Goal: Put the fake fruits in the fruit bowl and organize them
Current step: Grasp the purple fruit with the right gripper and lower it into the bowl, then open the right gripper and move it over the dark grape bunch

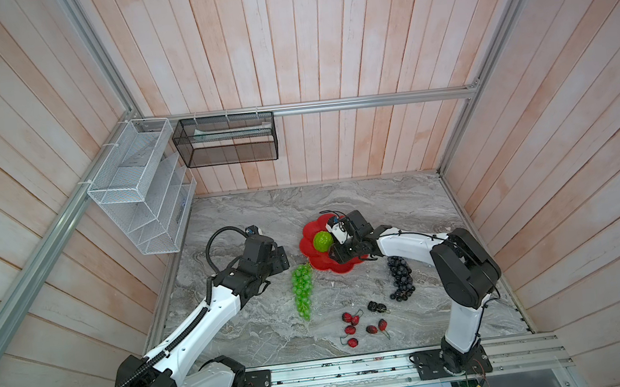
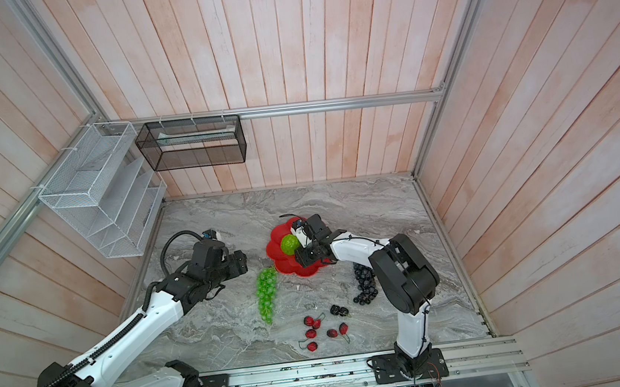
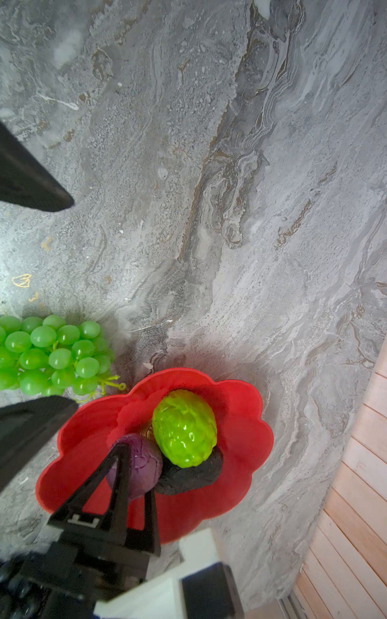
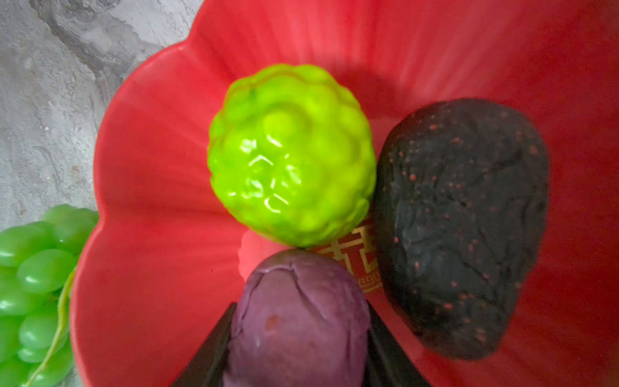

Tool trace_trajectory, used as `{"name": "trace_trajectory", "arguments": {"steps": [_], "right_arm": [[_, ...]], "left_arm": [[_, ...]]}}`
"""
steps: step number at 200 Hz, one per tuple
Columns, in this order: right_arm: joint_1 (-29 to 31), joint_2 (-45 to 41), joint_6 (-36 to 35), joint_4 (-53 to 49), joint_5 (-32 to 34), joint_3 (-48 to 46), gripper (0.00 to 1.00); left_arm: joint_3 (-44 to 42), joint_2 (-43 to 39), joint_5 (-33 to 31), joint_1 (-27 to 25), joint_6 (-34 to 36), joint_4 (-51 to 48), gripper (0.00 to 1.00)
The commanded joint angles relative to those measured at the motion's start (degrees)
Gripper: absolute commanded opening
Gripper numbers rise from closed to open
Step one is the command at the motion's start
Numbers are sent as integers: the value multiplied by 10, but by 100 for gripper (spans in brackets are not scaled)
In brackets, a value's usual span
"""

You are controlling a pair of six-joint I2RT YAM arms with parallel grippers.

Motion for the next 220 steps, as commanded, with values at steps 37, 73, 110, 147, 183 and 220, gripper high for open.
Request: {"name": "trace_trajectory", "arguments": {"steps": [37, 73, 110, 147, 183, 220], "right_arm": [[-2, -2, -17, -18, 10, 21, 66], [-1, -27, -27, -38, 18, 31, 69], [-3, -98, -36, -76, 41, 46, 68], [-30, -193, 2, -86, 43, 8, 64], [-93, -305, 63, -46, 28, -91, 61], [-188, -371, 103, -48, -2, -179, 57]], "left_arm": [[18, 0, -4, 3, -7, -9, 89], [27, 2, 0, 3, -5, -12, 89], [34, 2, 0, 3, -7, -9, 89], [34, 10, 15, 3, -10, 8, 89], [49, 30, 20, 3, 0, 8, 89], [61, 54, 34, 3, 6, 20, 89]]}}
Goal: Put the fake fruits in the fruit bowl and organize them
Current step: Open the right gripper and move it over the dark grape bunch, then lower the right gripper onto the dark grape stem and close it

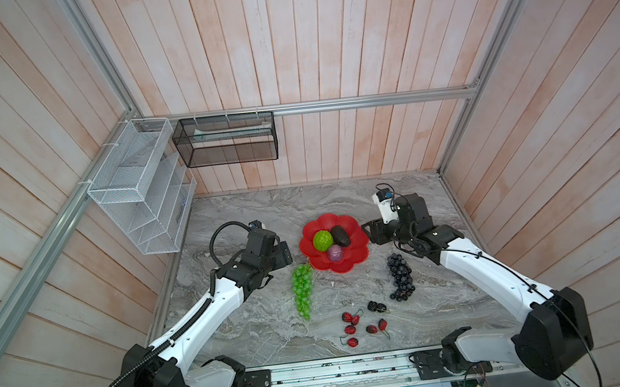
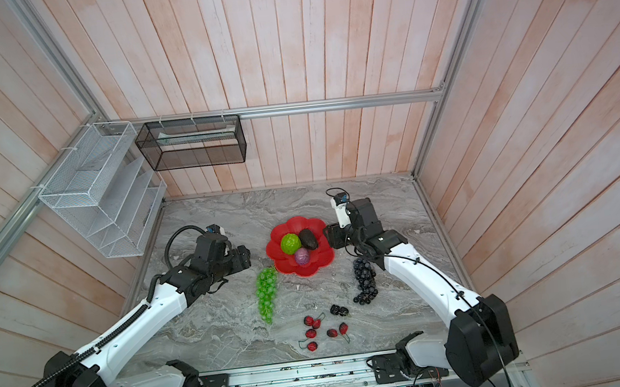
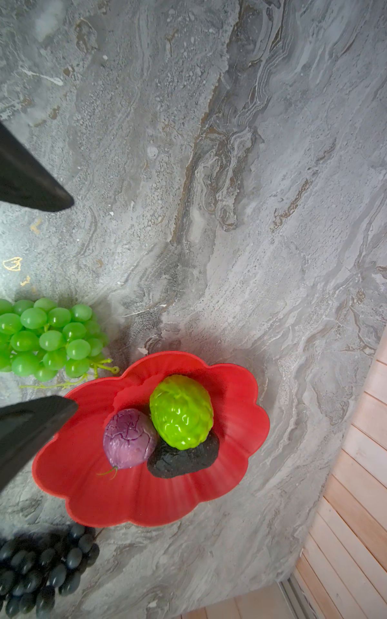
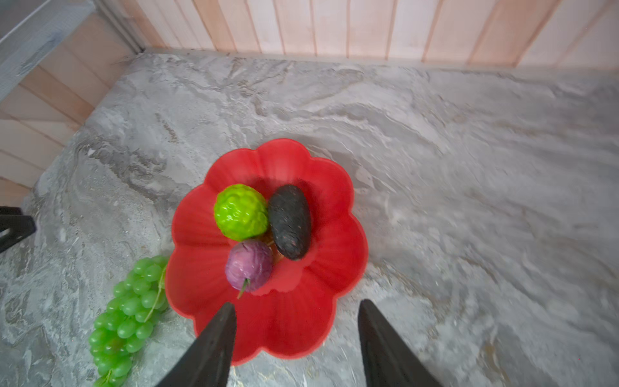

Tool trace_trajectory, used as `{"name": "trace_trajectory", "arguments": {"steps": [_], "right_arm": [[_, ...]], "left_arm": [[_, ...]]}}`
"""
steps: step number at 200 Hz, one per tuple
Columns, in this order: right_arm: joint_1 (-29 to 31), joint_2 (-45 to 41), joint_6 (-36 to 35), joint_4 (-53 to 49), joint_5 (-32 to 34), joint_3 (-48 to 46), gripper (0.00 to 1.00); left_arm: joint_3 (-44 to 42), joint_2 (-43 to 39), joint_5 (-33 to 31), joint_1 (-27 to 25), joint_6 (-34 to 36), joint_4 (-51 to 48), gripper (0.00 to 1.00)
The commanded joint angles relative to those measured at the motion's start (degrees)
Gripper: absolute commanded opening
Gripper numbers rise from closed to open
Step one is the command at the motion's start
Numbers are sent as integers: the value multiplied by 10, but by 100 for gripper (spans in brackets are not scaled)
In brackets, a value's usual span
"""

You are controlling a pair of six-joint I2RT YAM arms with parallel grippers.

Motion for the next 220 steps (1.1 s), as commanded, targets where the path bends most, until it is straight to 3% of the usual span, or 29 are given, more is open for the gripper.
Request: {"name": "trace_trajectory", "arguments": {"steps": [1, 39, 90, 156, 220], "right_arm": [[-50, -24, 44, -6, -28, -48, 57], [-148, -39, 67, 10, -91, -110, 56], [-197, -35, 87, 13, -93, -150, 66], [-198, 41, 48, -25, -125, -108, 61], [-163, 116, 15, -83, -54, -35, 61]], "left_arm": [[20, 14, 12, 3, 6, 17, 89], [21, 34, 22, 3, 10, 29, 88], [-10, 27, 23, 2, 12, 57, 88], [-26, 38, 34, 3, 26, 83, 88], [-56, 34, 36, 3, 27, 113, 88]]}}
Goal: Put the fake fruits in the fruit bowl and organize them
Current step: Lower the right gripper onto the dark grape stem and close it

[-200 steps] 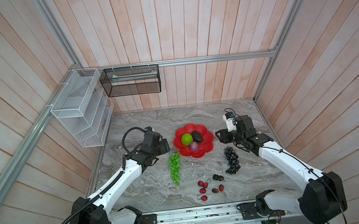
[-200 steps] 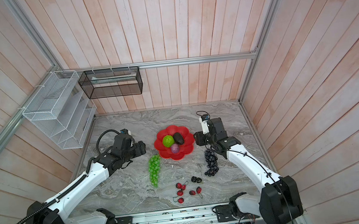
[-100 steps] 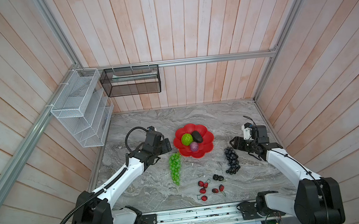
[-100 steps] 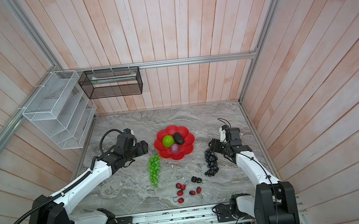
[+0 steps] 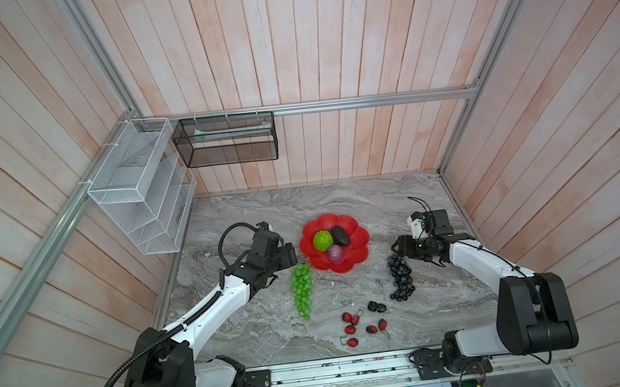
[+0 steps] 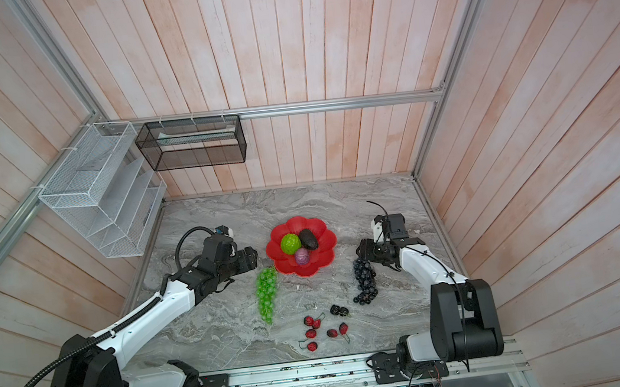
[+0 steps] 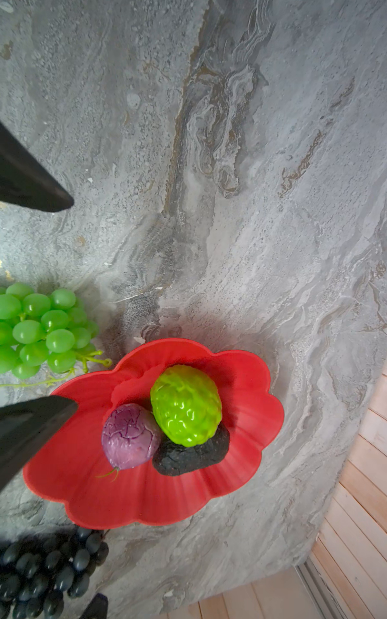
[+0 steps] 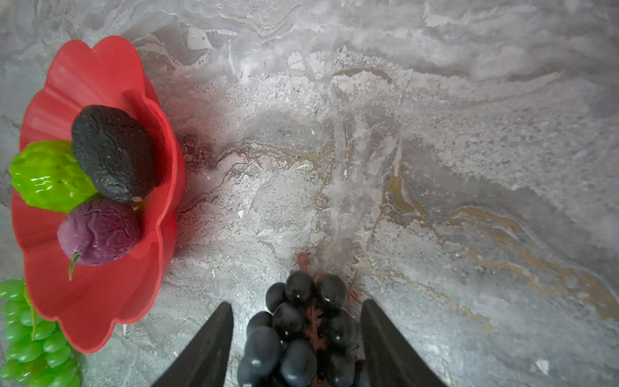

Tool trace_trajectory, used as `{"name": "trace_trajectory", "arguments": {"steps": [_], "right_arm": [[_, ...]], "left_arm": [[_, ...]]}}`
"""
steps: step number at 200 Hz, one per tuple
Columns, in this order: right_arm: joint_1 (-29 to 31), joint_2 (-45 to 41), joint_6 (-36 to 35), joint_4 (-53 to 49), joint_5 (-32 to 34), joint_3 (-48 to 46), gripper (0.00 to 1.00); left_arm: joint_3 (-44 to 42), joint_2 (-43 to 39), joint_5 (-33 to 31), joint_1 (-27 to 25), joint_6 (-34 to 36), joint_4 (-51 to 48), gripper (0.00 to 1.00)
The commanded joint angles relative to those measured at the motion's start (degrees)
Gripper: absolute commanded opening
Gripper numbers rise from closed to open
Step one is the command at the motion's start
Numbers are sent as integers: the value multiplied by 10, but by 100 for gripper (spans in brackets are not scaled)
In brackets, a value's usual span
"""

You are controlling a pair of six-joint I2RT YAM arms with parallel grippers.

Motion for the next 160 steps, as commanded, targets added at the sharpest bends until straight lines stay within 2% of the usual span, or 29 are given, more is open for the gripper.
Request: {"name": "trace_trajectory", "arguments": {"steps": [1, 45, 82, 125, 160], "right_arm": [[9, 22, -23, -39, 33, 32, 61], [60, 85, -59, -104, 129, 99, 57], [103, 139, -65, -124, 168, 129, 52], [105, 168, -75, -128, 196, 137, 31], [107, 165, -80, -142, 203, 142, 4]], "left_arm": [[-10, -2, 3, 3, 12, 23, 88], [-23, -3, 2, 3, 13, 40, 88], [-30, -1, 0, 3, 14, 51, 88], [-31, -1, -3, 3, 18, 54, 88], [-32, 5, -2, 5, 17, 59, 88]]}}
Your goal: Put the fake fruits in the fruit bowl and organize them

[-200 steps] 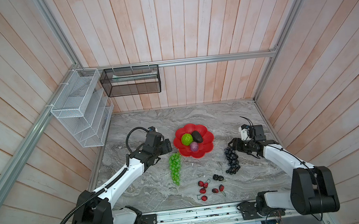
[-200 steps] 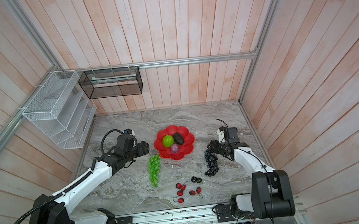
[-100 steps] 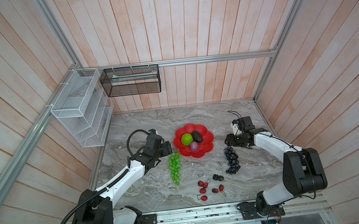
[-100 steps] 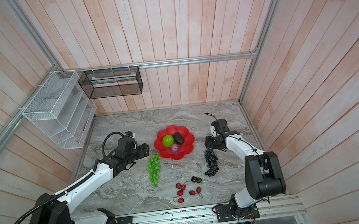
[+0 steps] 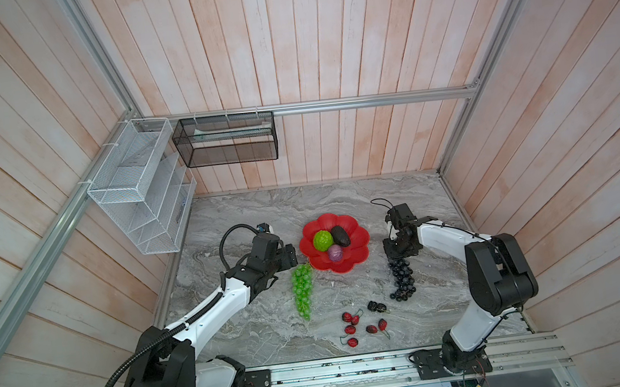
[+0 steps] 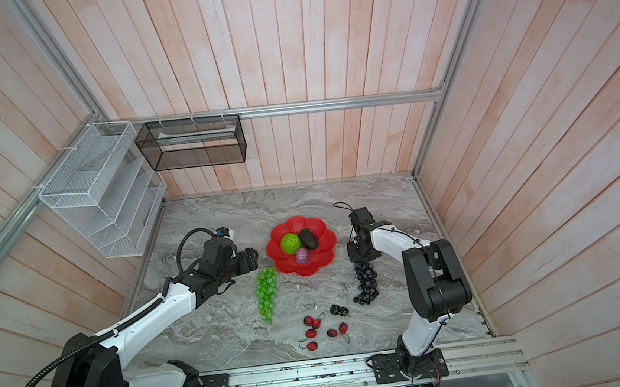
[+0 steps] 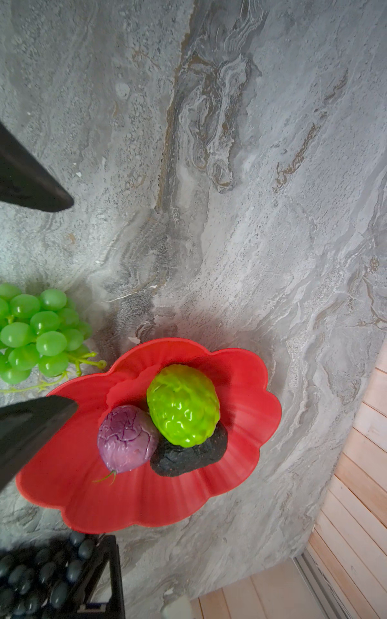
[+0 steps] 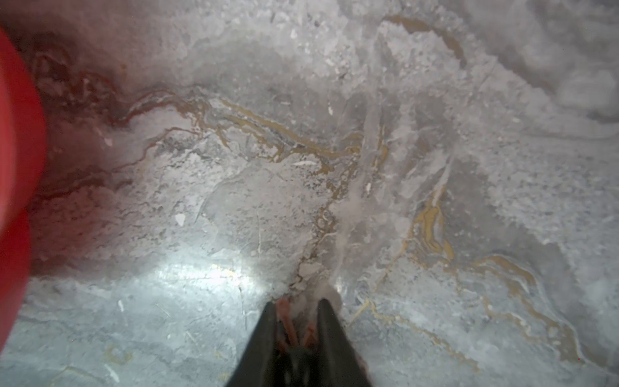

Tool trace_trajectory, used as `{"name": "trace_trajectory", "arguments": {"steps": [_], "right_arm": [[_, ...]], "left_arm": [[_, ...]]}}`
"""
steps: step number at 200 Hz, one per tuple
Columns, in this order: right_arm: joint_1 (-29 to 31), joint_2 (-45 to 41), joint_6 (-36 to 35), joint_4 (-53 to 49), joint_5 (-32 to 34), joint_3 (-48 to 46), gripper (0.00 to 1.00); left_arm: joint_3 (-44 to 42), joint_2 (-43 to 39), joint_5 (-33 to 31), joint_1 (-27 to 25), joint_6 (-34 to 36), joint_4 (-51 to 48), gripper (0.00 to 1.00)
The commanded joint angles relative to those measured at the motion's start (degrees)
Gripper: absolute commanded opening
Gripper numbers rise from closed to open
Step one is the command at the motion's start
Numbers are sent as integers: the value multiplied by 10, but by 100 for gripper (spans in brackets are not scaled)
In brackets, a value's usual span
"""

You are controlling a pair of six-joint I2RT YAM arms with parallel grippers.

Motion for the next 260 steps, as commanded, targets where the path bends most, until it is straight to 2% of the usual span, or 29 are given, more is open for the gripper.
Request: {"name": "trace_trajectory", "arguments": {"steps": [1, 18, 58, 133, 196, 260], "right_arm": [[2, 3, -5, -29, 21, 16, 3], [3, 0, -6, -36, 21, 19, 0], [7, -28, -5, -37, 27, 20, 0], [39, -145, 9, -26, 58, -1, 0], [47, -239, 22, -29, 44, 4, 0], [51, -261, 23, -14, 23, 21, 0]], "left_arm": [[-10, 5, -1, 4, 7, 14, 88], [-9, 11, 2, 4, 6, 16, 88], [-6, 14, 3, 4, 6, 14, 88], [2, 10, -1, 4, -1, 1, 88], [16, 7, 4, 4, -13, -15, 88], [19, 7, 11, 4, -27, -26, 88]]}}
